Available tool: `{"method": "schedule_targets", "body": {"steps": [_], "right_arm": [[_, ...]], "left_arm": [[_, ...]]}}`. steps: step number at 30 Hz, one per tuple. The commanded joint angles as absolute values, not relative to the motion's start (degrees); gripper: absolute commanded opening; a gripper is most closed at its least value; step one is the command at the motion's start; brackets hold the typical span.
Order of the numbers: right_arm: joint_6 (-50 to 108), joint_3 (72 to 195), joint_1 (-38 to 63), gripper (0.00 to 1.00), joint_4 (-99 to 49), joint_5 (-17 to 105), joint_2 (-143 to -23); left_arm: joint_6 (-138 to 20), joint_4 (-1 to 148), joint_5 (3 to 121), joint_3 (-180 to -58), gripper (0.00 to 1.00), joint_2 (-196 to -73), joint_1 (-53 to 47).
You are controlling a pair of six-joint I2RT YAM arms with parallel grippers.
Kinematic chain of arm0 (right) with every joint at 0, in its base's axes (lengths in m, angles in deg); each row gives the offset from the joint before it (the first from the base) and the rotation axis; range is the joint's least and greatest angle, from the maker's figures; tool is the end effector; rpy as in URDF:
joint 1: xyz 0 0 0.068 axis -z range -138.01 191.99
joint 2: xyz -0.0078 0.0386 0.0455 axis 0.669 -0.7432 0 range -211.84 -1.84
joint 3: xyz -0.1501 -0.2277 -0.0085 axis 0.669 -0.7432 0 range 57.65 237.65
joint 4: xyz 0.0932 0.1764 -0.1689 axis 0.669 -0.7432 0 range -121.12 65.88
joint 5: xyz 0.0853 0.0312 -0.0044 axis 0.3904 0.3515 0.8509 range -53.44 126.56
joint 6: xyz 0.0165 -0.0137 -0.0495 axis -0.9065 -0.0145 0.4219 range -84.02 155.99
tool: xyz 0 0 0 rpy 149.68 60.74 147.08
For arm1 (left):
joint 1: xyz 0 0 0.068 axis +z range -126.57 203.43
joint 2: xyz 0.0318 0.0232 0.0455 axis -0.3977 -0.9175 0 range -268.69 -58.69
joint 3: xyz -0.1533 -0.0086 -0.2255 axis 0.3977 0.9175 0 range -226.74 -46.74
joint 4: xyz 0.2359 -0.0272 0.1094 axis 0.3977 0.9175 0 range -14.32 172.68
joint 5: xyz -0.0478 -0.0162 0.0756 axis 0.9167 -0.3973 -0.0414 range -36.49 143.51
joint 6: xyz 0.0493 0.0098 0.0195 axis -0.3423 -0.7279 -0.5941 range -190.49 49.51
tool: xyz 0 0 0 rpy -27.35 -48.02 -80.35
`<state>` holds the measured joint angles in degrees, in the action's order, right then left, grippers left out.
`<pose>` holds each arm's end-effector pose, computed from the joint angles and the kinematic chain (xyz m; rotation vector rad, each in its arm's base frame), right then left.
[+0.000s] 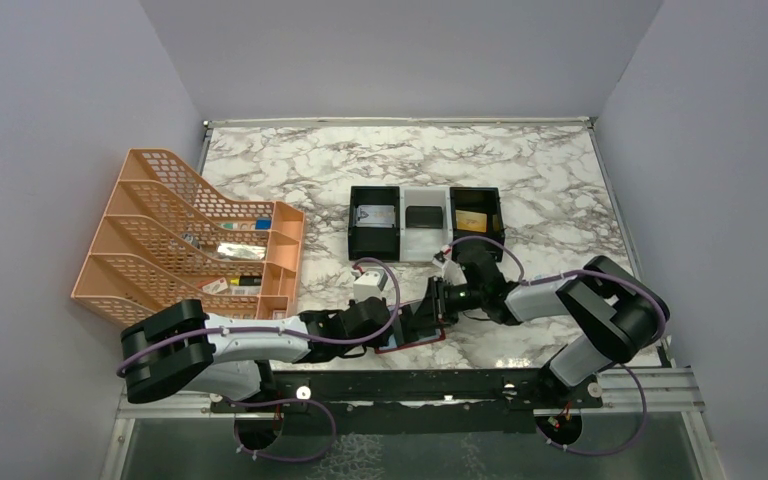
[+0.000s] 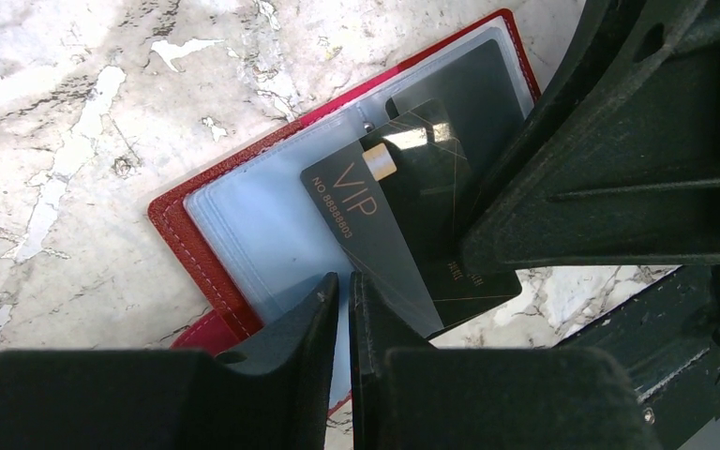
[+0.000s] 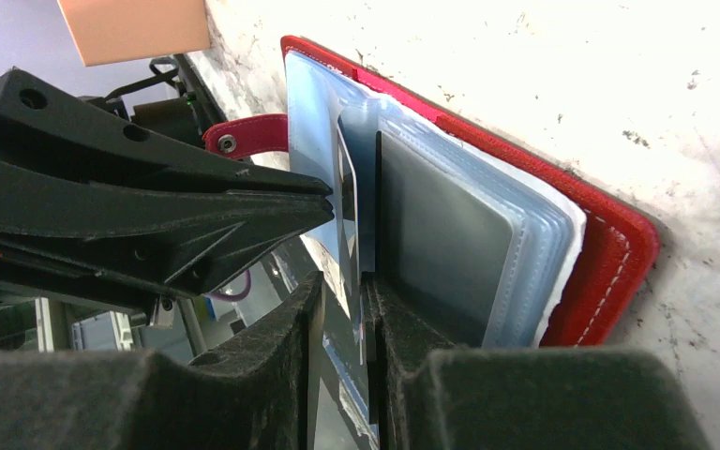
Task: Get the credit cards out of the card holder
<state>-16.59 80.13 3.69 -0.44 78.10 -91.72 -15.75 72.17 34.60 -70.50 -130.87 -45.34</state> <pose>0.1751 0.1684 0.1049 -0.0973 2.6911 1.5167 0.0915 -0.2036 0.1454 0.1288 2.4054 -0.6894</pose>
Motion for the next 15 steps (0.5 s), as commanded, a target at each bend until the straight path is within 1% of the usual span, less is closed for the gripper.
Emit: {"method": "schedule_targets", "body": {"steps": [1,8,15], "right_arm": [[-17.91,81.85,2.26,0.21,2.66,75.46,-93.45],[-21.68,80.59,0.57,0.18,8.10,71.98,-94.74],[-20.90,81.11,-0.28,0.17,7.79,70.90,-95.43]], "left_arm": [[-15.92,78.41,33.35,-69.43,0.14,-131.08,-45.67],[-15.39,78.41,33.21,-68.44,0.14,-129.27,-45.71],[-14.92,78.40,32.95,-67.49,0.14,-128.00,-45.71]]}}
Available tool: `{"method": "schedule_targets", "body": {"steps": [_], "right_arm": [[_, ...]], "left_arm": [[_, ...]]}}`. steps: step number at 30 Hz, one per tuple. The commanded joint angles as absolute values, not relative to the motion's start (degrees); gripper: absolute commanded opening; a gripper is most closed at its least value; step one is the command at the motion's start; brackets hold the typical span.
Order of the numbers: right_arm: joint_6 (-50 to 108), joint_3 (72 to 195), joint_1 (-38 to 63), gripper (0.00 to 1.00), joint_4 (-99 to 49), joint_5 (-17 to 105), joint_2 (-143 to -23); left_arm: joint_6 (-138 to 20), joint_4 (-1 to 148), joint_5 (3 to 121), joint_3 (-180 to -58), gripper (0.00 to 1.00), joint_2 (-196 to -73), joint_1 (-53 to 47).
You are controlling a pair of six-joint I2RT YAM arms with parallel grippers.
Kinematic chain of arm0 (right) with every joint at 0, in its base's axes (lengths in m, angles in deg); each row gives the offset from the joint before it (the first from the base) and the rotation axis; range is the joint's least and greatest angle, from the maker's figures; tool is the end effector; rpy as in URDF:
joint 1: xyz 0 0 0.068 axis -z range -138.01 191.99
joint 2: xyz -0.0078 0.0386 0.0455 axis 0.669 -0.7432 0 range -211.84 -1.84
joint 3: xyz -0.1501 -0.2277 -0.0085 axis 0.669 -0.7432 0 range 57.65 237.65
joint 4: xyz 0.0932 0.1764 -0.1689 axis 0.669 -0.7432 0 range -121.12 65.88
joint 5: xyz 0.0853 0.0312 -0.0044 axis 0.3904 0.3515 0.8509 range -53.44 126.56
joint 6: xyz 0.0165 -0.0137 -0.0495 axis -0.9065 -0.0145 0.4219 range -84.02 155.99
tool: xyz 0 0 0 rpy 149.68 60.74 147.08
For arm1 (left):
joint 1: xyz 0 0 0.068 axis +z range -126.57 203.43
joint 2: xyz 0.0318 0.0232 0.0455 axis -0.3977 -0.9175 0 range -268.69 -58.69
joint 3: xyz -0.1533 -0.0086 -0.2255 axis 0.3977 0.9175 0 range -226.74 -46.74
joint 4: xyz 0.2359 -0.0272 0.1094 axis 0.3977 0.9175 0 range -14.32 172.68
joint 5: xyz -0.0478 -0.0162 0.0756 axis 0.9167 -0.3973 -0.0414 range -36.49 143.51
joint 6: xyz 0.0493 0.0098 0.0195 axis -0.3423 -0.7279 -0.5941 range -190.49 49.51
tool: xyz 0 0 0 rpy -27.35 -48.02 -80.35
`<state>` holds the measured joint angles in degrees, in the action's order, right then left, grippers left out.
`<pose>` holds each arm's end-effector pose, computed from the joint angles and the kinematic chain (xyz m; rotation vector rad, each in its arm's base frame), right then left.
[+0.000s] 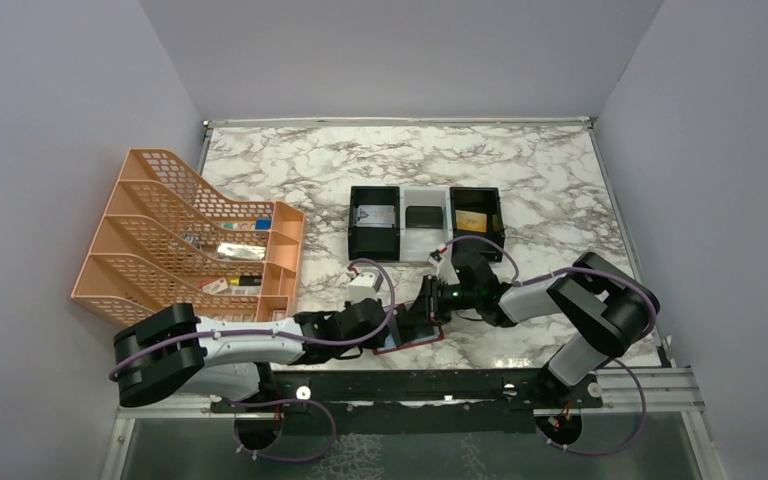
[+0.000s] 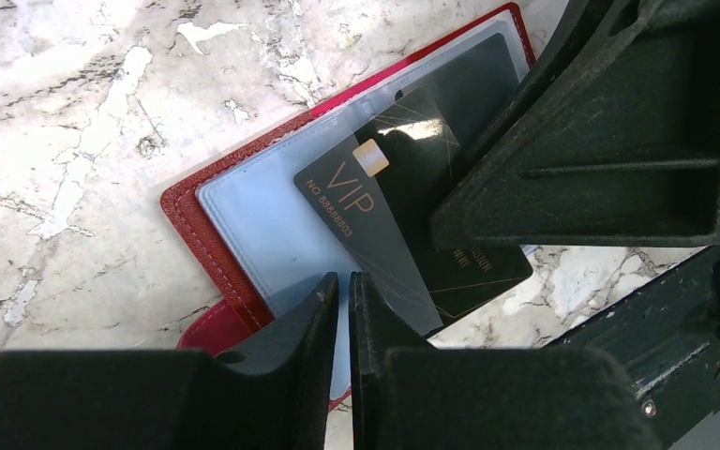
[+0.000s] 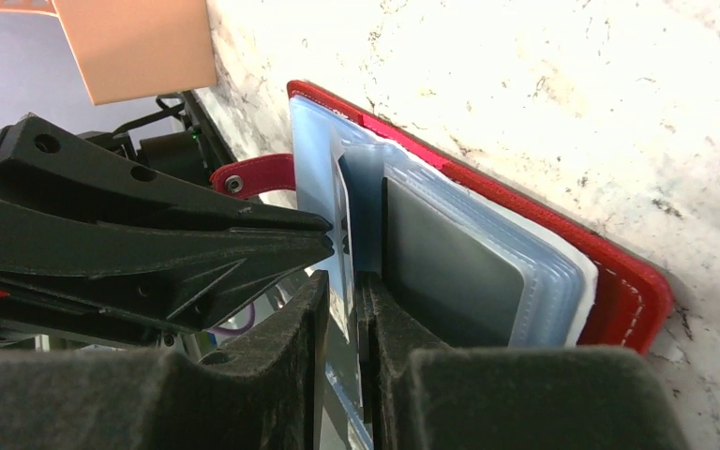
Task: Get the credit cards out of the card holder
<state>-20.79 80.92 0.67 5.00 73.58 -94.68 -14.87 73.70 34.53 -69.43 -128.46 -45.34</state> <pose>0.1757 0.1830 0.1022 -0.0492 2.6645 1.4958 0.0888 -0.1967 0.1464 0.1106 2.4103 -0.6921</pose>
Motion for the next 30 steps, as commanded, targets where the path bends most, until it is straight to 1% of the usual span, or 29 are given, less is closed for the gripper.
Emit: {"method": "schedule_targets", "body": {"steps": [1,7,15,21,24,30], "right_arm": [[-20.66,81.30,-0.52,0.17,7.58,70.74,-95.49],[-19.45,82.41,-1.93,0.16,6.62,69.81,-96.11],[-19.97,82.26,-2.22,0.13,8.94,70.70,-96.90],[-21.08,81.71,-2.22,0.05,9.88,69.72,-96.71],[-20.29,81.15,-2.22,0.01,8.25,68.10,-94.52],[-16.63,80.57,-2.22,0.01,-0.60,62.43,-86.69]], "left_arm": [[-14.94,78.44,32.95,-67.48,0.14,-127.88,-45.67],[-15.03,78.47,32.68,-67.24,0.14,-127.28,-45.73],[-14.77,78.32,32.82,-67.07,0.14,-127.33,-45.66],[-14.68,78.23,32.87,-66.93,0.14,-127.25,-45.71],[-14.68,78.27,32.71,-66.95,0.14,-127.02,-45.70],[-14.51,78.99,32.30,-66.86,0.14,-126.51,-45.67]]}}
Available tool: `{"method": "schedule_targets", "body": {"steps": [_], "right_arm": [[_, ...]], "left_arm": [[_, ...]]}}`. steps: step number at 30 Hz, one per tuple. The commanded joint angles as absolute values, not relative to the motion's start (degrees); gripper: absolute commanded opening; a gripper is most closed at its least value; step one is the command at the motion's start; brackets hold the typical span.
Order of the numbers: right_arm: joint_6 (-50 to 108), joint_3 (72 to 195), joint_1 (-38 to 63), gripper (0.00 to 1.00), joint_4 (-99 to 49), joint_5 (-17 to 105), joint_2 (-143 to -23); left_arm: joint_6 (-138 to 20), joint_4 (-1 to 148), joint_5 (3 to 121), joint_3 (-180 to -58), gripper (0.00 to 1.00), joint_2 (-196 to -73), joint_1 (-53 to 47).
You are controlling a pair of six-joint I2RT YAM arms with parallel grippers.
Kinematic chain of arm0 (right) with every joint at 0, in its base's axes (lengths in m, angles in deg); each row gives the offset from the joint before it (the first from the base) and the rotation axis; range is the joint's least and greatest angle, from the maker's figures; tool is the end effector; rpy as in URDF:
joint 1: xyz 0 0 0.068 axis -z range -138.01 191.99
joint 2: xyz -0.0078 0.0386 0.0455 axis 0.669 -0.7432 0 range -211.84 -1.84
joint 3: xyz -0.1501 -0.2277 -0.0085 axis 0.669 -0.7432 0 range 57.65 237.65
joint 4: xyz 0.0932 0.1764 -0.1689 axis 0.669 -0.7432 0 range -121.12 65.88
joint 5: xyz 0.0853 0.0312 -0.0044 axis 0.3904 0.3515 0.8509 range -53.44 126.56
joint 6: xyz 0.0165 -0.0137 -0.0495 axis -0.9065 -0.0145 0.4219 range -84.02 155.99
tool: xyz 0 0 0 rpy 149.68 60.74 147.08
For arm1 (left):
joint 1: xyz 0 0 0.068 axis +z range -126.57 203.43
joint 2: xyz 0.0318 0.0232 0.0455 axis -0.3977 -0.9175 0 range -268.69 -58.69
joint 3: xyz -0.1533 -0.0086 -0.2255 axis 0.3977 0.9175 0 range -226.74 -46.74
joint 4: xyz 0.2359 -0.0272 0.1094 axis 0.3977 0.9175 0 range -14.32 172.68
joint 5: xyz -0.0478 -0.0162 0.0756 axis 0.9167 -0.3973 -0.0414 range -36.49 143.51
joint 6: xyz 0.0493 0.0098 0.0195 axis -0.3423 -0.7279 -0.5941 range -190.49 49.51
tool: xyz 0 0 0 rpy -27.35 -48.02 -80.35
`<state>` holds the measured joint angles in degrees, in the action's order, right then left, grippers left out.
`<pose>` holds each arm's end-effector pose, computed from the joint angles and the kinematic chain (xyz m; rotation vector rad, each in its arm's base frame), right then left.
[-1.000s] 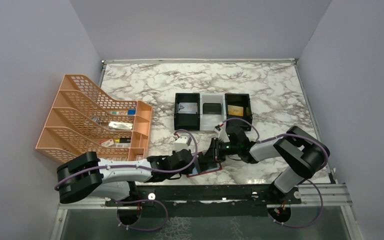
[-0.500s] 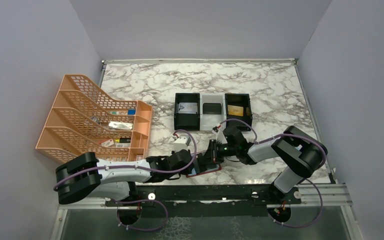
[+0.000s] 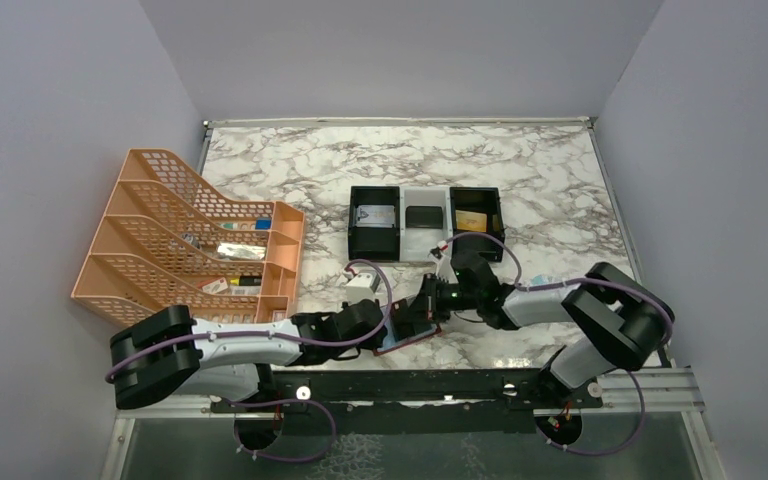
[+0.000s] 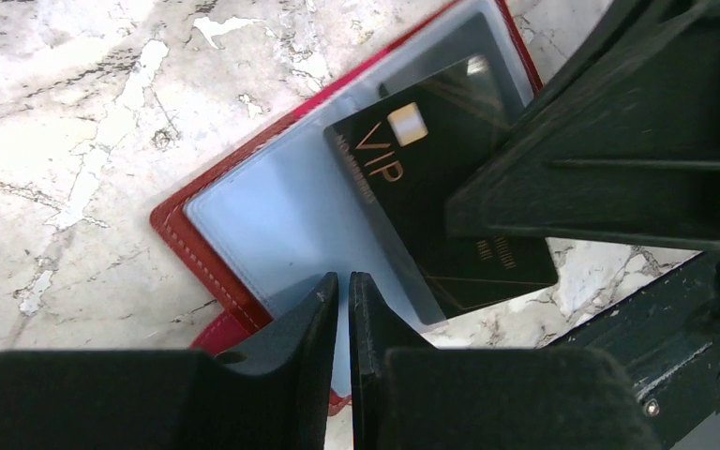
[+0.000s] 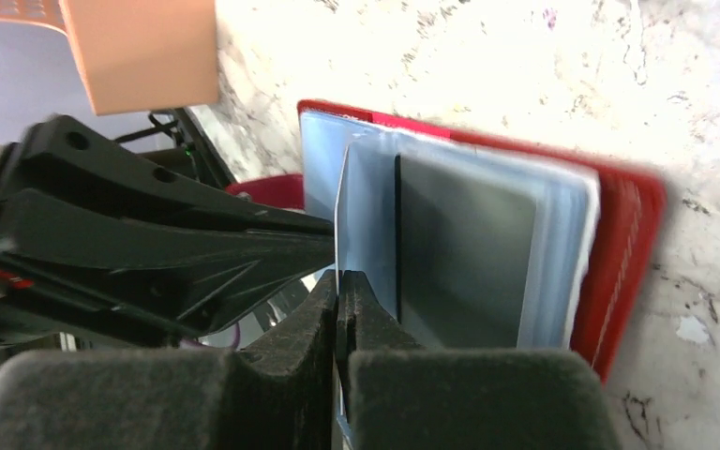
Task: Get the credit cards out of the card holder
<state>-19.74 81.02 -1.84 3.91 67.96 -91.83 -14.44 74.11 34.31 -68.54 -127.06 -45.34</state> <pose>0.1703 0.1892 0.1114 -0.0802 2.6115 1.4215 0.0873 -0.1922 0.1461 0.0991 2.4083 -0.6944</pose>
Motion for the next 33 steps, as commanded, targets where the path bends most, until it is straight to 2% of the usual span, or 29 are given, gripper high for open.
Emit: {"method": "schedule_targets", "body": {"steps": [1,8,20,29,33], "right_arm": [[-16.17,80.40,-2.14,0.01,-1.78,61.87,-85.34],[-15.21,79.16,-2.17,0.01,-7.40,58.54,-77.06],[-11.67,76.78,-2.17,0.01,-11.60,49.03,-65.57],[-10.44,73.43,-2.13,0.01,-13.72,40.40,-56.29],[-4.58,72.98,-2.13,0.01,-13.53,37.40,-53.30]], "left_arm": [[-14.50,79.05,32.18,-66.82,0.14,-126.20,-45.70],[-14.76,79.17,31.89,-66.63,0.17,-123.65,-45.68],[-19.09,75.11,36.45,-68.78,0.50,-118.88,-45.66],[-20.83,65.03,36.85,-68.99,0.54,-127.11,-44.95],[-18.14,72.02,32.83,-71.01,0.50,-131.09,-44.96]]}}
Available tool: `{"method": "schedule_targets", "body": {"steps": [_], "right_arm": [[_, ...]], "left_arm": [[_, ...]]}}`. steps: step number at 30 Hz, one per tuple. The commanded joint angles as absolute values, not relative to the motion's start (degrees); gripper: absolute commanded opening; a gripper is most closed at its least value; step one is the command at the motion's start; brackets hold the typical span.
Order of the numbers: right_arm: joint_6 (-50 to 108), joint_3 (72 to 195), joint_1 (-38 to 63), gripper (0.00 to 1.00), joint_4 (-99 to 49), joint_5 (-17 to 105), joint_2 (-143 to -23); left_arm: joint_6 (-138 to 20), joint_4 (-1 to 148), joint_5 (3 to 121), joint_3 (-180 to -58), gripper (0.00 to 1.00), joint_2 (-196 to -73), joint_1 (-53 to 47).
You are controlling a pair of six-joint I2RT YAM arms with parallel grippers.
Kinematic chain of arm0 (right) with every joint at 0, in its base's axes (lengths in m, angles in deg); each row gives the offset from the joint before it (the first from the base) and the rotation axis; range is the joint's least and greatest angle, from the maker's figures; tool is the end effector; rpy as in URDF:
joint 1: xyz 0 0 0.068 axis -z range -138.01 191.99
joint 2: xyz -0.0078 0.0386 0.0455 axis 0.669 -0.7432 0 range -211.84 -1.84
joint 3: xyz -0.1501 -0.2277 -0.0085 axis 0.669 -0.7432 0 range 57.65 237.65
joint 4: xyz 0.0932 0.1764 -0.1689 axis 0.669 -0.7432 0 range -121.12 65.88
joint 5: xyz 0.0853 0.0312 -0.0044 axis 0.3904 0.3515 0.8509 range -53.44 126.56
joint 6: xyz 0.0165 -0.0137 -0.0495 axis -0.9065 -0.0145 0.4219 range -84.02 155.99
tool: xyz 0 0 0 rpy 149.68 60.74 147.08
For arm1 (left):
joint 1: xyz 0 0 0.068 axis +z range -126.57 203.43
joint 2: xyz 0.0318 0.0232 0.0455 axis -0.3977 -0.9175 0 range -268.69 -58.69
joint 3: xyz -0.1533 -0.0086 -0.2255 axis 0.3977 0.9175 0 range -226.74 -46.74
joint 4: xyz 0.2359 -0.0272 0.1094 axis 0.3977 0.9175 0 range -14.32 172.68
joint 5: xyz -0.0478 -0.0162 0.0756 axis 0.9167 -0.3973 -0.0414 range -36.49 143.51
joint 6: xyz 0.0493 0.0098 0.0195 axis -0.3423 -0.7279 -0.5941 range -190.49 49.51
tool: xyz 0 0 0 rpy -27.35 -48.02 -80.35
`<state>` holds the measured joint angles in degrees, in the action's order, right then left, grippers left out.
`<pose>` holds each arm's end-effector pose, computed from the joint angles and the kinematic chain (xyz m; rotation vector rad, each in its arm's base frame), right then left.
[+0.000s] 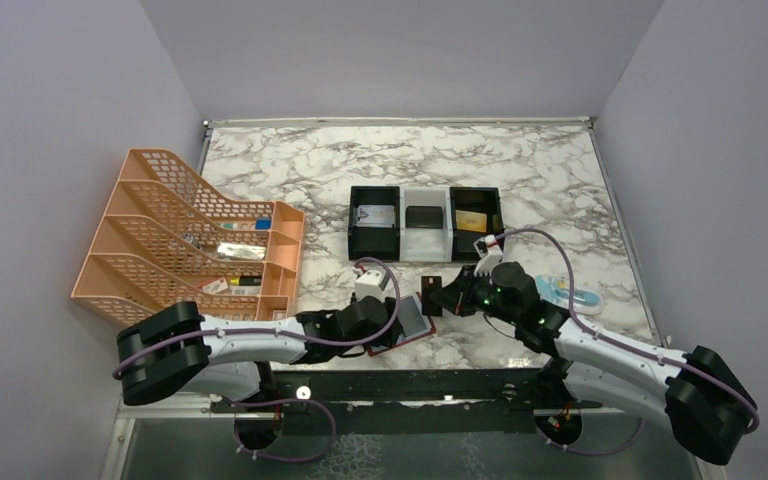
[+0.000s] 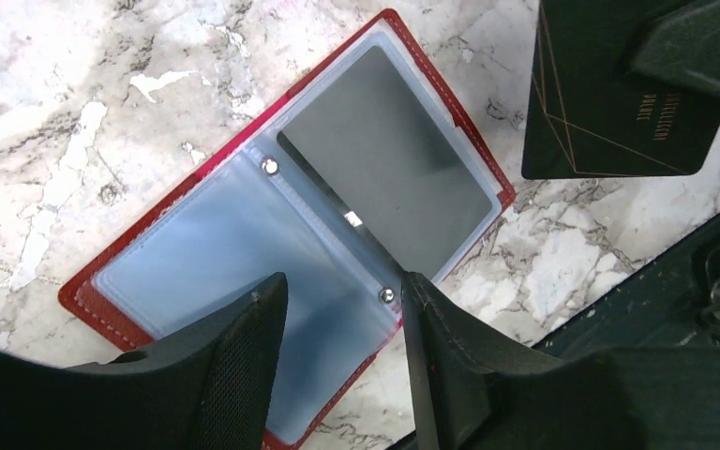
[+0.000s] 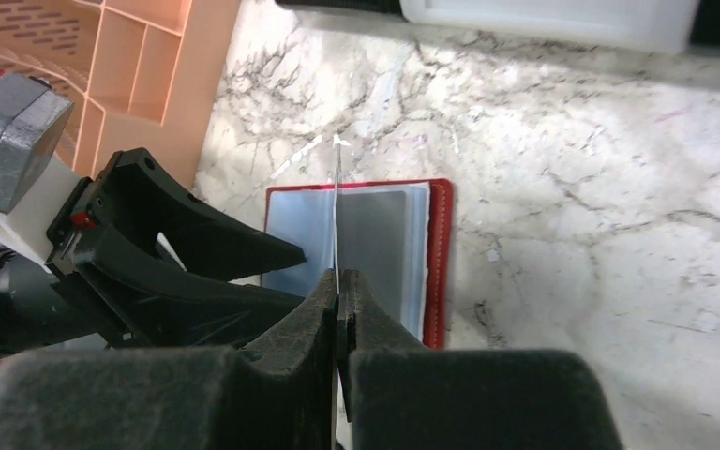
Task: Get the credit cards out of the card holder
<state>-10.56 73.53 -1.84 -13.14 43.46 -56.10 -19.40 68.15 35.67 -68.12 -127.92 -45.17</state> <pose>0.1357 0.1362 0.1724 -0.0289 2.2332 1.0575 0.0895 -0.1985 0.1492 0.1887 2.3432 -0.7536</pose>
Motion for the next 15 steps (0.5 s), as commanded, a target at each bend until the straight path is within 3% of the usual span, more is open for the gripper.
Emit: {"method": "schedule_targets", "body": {"steps": [1,8,15], "right_arm": [[-2.65,73.22,-2.16,0.01,-14.19,36.16,-52.12],[11.13,73.16,-2.16,0.01,-11.65,30.61,-43.08],[31.01,75.51,-2.19,0.01,-8.37,30.94,-42.77]], "left_arm": [[-17.35,73.95,31.77,-71.01,0.50,-131.34,-44.95],[-18.43,77.39,31.96,-69.06,0.52,-128.04,-44.90],[-23.96,83.45,31.44,-74.98,0.74,-123.36,-44.47]]}}
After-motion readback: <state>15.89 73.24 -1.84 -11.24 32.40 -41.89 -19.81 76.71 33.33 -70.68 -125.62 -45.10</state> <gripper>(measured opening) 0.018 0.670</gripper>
